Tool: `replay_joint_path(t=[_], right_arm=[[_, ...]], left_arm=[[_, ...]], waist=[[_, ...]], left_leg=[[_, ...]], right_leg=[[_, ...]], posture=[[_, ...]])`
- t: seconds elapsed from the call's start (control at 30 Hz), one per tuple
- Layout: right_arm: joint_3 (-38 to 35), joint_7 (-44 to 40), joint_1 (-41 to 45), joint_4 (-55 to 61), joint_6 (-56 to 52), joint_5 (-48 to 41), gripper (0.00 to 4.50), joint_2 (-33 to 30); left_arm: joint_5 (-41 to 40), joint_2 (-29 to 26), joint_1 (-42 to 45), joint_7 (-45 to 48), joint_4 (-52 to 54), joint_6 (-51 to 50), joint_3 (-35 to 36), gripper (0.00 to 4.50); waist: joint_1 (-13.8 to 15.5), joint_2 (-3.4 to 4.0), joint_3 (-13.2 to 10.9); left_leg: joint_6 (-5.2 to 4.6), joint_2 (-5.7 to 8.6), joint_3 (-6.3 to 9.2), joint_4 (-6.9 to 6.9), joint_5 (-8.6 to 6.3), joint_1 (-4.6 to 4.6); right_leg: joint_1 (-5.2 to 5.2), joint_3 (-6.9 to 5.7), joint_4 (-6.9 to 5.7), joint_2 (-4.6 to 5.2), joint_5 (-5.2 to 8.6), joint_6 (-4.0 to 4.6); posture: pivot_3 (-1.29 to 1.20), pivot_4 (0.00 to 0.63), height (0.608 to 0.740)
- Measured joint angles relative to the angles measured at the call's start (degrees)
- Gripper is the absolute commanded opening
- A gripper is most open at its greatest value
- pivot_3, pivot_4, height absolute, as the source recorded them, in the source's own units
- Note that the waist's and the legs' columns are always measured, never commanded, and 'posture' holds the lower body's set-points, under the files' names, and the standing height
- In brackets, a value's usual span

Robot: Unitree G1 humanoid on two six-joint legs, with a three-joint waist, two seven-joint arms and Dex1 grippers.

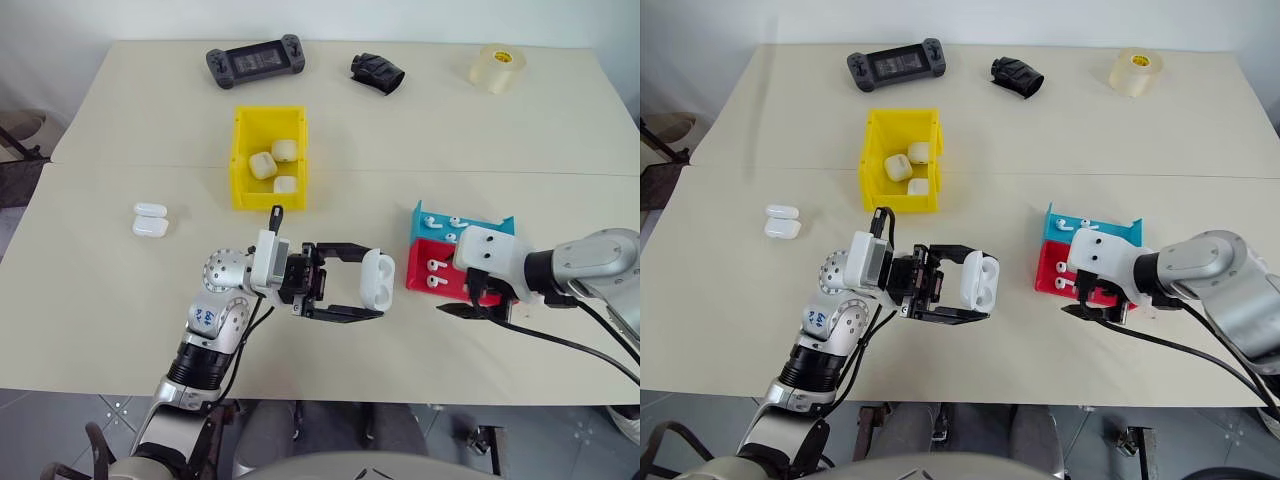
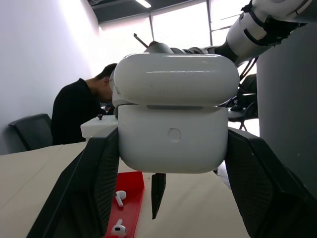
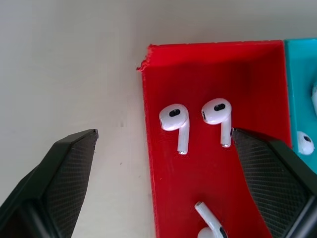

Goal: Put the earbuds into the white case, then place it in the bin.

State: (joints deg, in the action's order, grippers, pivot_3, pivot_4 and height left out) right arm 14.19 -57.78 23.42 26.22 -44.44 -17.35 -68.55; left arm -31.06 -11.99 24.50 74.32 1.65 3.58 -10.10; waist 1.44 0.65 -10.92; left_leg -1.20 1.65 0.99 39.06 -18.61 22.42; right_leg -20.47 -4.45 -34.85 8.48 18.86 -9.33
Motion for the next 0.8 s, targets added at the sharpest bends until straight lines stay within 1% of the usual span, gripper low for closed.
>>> replay_joint_path(t=[0.17,0.27,0.37,0.53,0.8], right_arm=[[3.3,-1.5,2.6,-1.1,-0.6,2.5,4.50,2.4],[3.7,-2.1,3.0,-1.8,-0.6,3.6,4.50,3.3],[4.1,-2.9,3.1,-1.9,-0.6,4.5,3.86,3.9],[5.1,-3.8,3.1,-2.6,-0.3,6.2,2.22,4.4],[5.3,-4.7,3.7,-3.9,0.7,7.7,2.22,6.1]], left_arm=[[0.0,0.0,0.0,-0.7,0.1,-0.4,0.0,2.79],[0.0,0.0,0.0,-1.1,0.1,-0.4,0.0,2.79],[0.0,0.0,0.0,-1.4,0.1,-0.4,0.0,2.79],[0.0,-0.1,0.0,-1.7,0.1,-0.5,0.0,2.79],[0.0,-0.2,0.1,-2.1,0.1,-0.5,0.0,2.79]], waist=[[0.0,0.00,0.0],[0.0,0.00,0.0],[0.0,0.00,0.0],[0.0,0.00,0.0],[-0.1,0.00,0.0]], left_leg=[[0.00,0.00,-0.01,0.00,0.00,-0.01],[0.00,0.01,-0.01,0.00,0.00,0.00],[0.00,0.00,-0.01,0.00,0.00,0.00],[0.00,0.01,-0.02,0.00,0.00,0.00],[0.01,0.01,-0.02,0.00,0.00,-0.01]], right_leg=[[-0.02,0.01,-0.03,0.00,0.00,0.00],[-0.02,0.01,-0.03,0.00,0.00,-0.01],[-0.02,0.00,-0.04,0.00,0.00,-0.01],[-0.03,0.01,-0.05,0.00,0.00,-0.01],[-0.03,0.01,-0.05,0.00,0.00,-0.01]], posture=[[0.00,0.150,0.740],[0.00,0.150,0.740],[0.00,0.150,0.740],[0.00,0.150,0.740],[0.00,0.150,0.740]])
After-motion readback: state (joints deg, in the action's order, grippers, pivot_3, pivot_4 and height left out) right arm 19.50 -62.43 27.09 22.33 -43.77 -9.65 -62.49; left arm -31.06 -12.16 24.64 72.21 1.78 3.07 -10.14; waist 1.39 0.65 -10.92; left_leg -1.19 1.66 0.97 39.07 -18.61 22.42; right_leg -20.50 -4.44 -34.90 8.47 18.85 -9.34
